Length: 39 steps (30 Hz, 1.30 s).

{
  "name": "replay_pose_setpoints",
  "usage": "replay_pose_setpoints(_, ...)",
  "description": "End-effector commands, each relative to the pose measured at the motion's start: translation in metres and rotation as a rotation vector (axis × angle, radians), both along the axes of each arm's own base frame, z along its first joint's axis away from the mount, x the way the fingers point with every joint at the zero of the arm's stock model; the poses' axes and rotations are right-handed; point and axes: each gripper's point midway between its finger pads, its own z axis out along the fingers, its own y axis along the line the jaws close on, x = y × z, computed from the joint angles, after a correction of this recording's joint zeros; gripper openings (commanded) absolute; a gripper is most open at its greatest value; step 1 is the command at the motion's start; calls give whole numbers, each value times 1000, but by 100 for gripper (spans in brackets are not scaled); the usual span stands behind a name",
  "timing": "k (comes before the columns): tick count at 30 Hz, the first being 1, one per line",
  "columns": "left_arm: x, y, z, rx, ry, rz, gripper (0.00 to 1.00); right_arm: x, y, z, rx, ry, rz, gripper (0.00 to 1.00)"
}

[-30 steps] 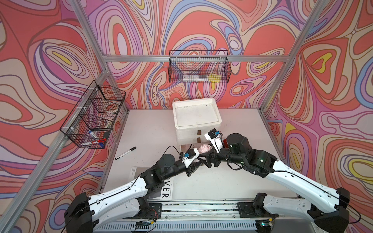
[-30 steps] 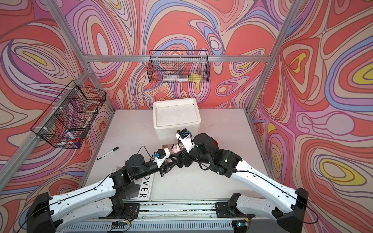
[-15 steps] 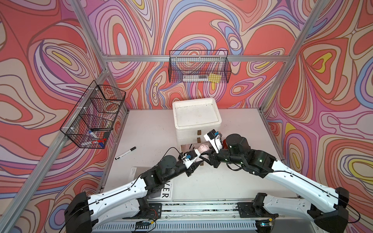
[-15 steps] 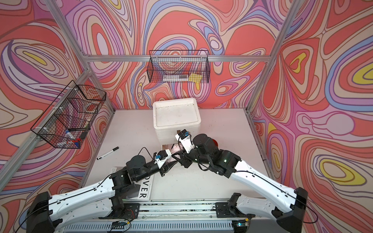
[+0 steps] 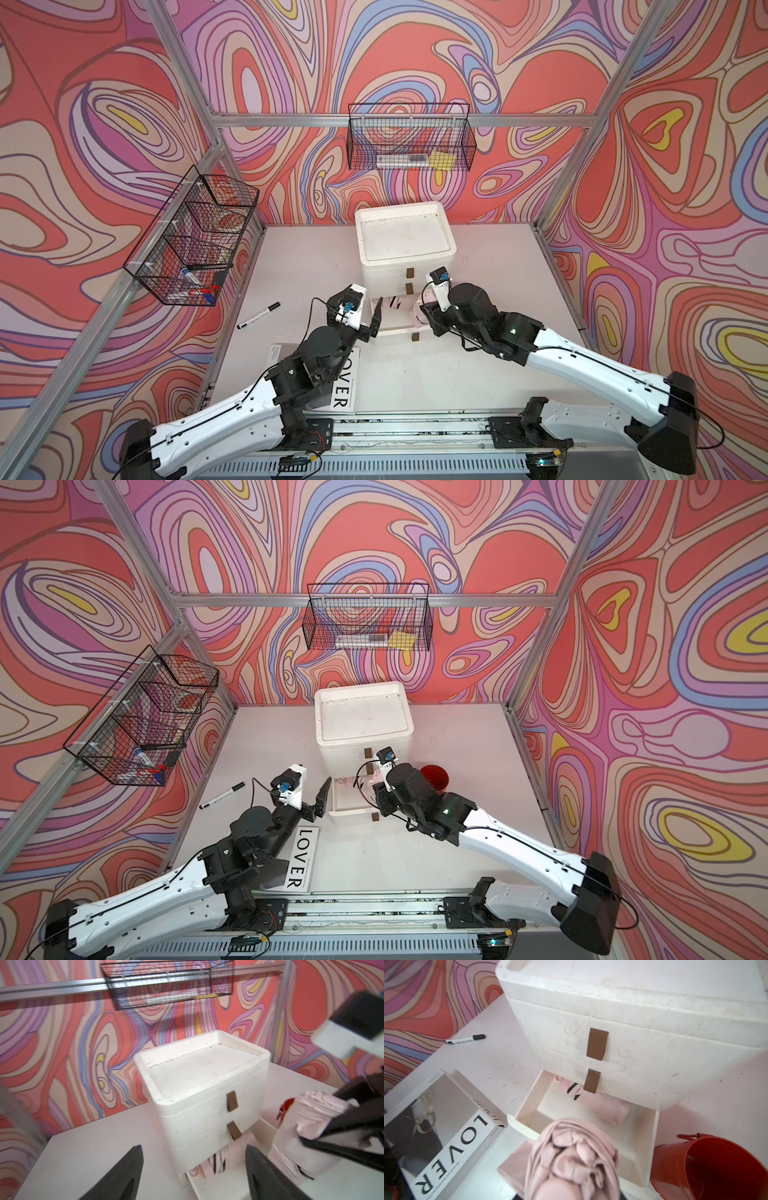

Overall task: Place the umbrella in the drawer by color
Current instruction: Pick up the umbrella from the center of the board, then place the umbrella in the drawer.

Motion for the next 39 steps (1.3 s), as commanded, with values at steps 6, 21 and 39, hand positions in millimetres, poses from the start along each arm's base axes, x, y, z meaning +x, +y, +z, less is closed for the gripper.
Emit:
replay_pose_setpoints(6, -6, 62, -12, -157, -44, 240, 89, 31, 54, -8, 80, -41, 55, 22)
replay_pose_setpoints(21, -1, 59, -20, -151, 11, 269, 90, 49, 44, -58, 252, 210, 33, 66)
replay_pose_setpoints(39, -1, 65, -24, -174, 7, 300, 91, 46, -61, -1, 64, -26, -182, 98)
